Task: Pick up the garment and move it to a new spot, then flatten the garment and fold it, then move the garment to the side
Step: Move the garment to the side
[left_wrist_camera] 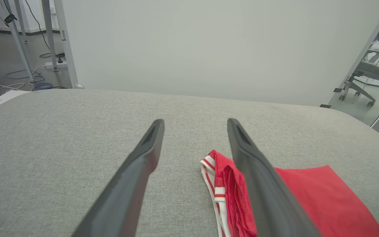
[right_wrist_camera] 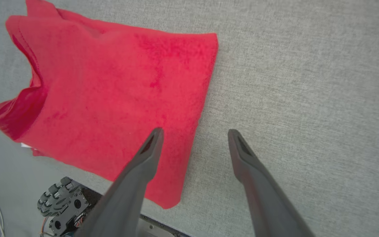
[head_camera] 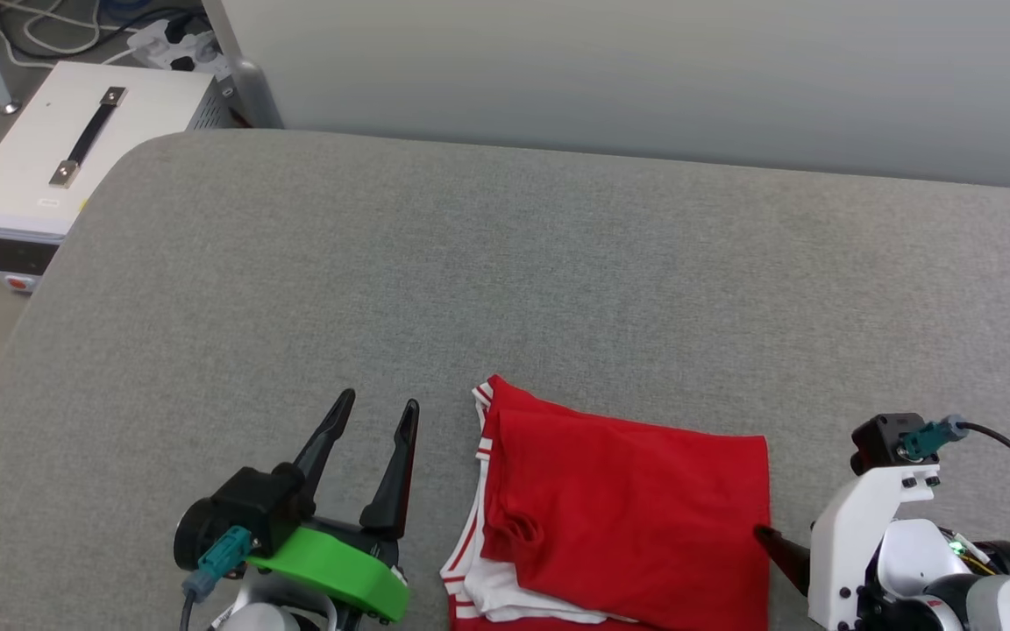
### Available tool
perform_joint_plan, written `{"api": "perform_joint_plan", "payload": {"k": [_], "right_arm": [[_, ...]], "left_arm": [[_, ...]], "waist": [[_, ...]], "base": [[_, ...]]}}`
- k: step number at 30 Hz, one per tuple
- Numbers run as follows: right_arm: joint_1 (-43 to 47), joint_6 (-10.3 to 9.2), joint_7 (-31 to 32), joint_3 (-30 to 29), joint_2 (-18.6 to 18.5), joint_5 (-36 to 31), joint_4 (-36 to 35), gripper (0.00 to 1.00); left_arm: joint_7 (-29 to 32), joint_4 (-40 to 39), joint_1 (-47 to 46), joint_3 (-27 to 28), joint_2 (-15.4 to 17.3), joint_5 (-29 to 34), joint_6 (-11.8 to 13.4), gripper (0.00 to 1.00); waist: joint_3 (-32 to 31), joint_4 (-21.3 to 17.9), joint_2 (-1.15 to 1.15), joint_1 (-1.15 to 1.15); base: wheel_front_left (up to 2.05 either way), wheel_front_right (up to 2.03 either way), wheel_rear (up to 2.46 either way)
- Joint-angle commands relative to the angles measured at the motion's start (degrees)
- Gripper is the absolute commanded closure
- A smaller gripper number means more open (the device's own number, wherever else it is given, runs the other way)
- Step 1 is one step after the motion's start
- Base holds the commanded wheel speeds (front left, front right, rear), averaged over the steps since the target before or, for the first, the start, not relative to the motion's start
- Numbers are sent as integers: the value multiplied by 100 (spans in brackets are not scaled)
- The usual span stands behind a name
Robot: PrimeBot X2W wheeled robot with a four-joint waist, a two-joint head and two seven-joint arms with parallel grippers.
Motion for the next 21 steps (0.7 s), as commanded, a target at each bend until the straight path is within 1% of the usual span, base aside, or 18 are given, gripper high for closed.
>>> {"api": "perform_joint_plan", "payload": {"k": [1, 6, 11, 16, 17, 18, 21], "right_arm": [[-133, -4, 62, -21, 53, -24, 56, 0], [-272, -4, 211, -34, 149, -32, 362, 0], [-309, -4, 92, 36, 181, -12, 742, 0], [-309, -4, -33, 279, 188, -8, 1157, 0], [-311, -4, -50, 371, 188, -13, 1237, 73], [-312, -4, -72, 424, 188, -29, 1295, 100], [-364, -4, -277, 499, 177, -91, 1404, 100]], "left_arm": [[-34, -23, -123, 14, 0, -16, -17, 0], [-34, -36, -206, 43, 9, -24, -17, 0], [-34, -42, -288, 32, 6, -24, -17, 0], [-34, -6, -316, 16, -6, -14, -17, 0], [-34, 7, -318, 8, -5, -14, -17, 0], [-34, 19, -319, -5, -2, -18, -17, 0], [-34, 62, -316, -48, 21, -27, -17, 0]], "waist": [[163, 158, 0, 0], [348, 336, 0, 0], [478, 461, 0, 0], [514, 494, 0, 0], [510, 492, 0, 0], [505, 486, 0, 0], [463, 437, 0, 0]], "base": [[0, 0, 0], [0, 0, 0], [0, 0, 0], [0, 0, 0], [0, 0, 0], [0, 0, 0], [0, 0, 0]]}}
